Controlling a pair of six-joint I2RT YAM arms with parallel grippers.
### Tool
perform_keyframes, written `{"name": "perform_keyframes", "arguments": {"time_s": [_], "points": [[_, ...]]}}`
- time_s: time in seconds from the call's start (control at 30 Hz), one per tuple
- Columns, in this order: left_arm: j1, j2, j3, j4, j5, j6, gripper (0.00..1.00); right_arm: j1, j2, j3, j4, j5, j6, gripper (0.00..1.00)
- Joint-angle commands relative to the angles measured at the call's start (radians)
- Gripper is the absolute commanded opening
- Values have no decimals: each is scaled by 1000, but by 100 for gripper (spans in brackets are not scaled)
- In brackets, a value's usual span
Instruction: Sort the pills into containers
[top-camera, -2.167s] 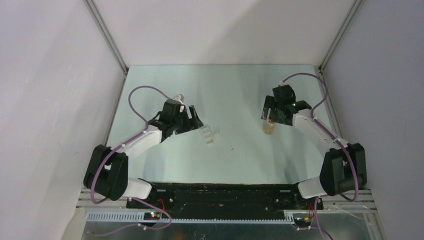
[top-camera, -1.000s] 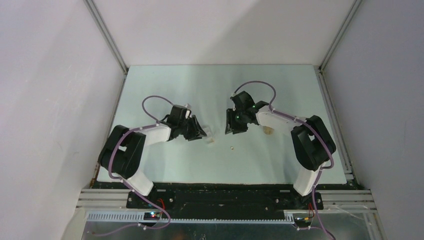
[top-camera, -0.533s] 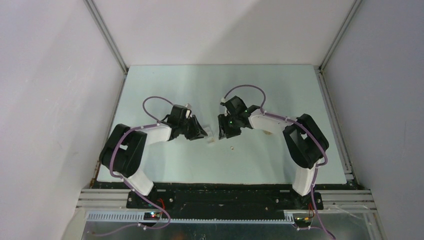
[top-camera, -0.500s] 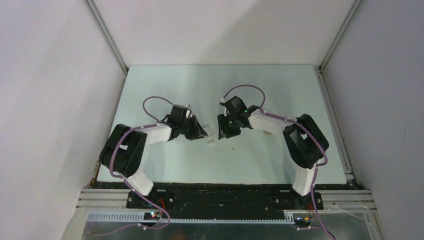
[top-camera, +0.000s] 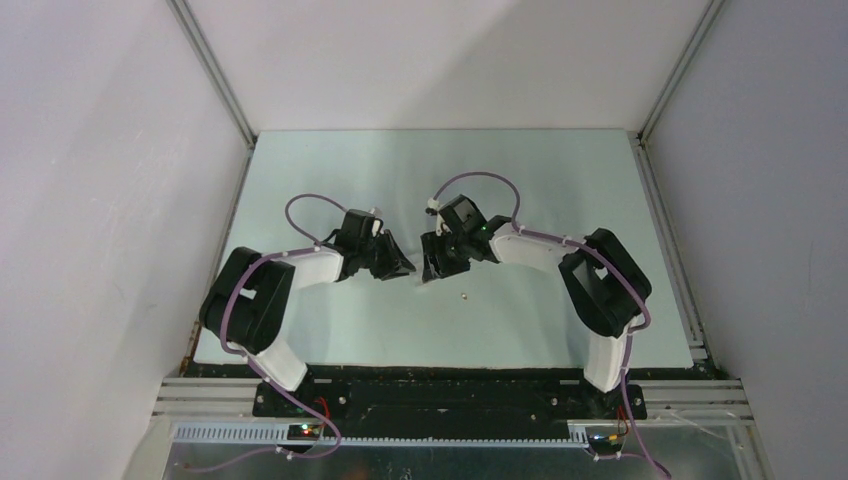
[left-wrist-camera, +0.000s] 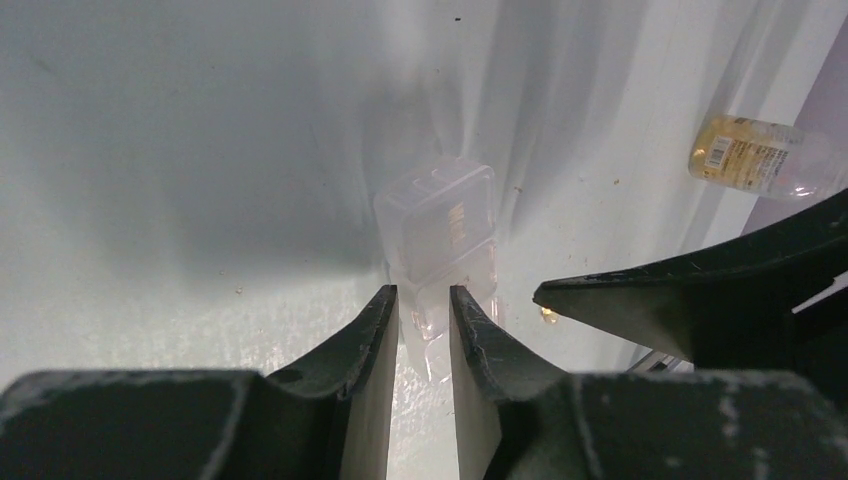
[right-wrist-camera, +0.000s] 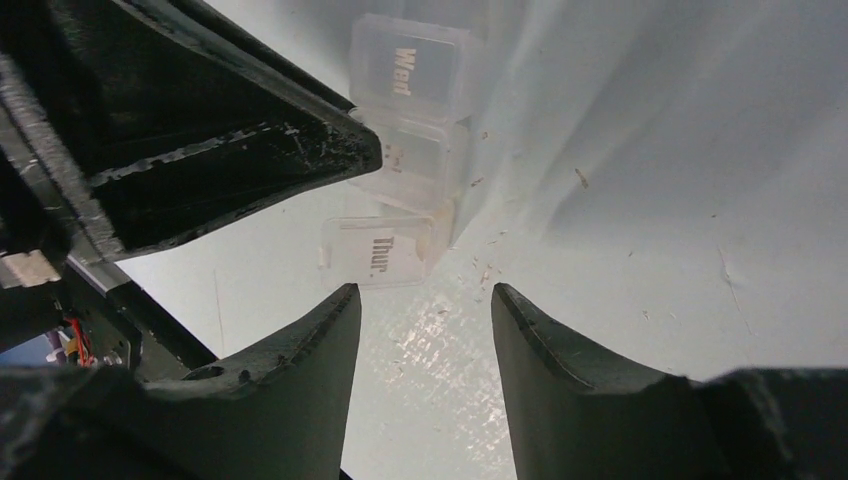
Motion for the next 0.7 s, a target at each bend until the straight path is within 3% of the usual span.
{"name": "perform_keyframes", "arguments": {"time_s": [0.0, 0.33, 0.67], "points": [[3, 0, 1, -2, -22, -20, 30, 1, 31, 22, 42, 9, -6, 55], [3, -5, -8, 29, 4, -43, 30, 5, 103, 74, -9, 28, -28, 53], [3, 4, -17, 30, 4, -49, 28, -2, 124, 74, 48, -1, 77, 55]]}}
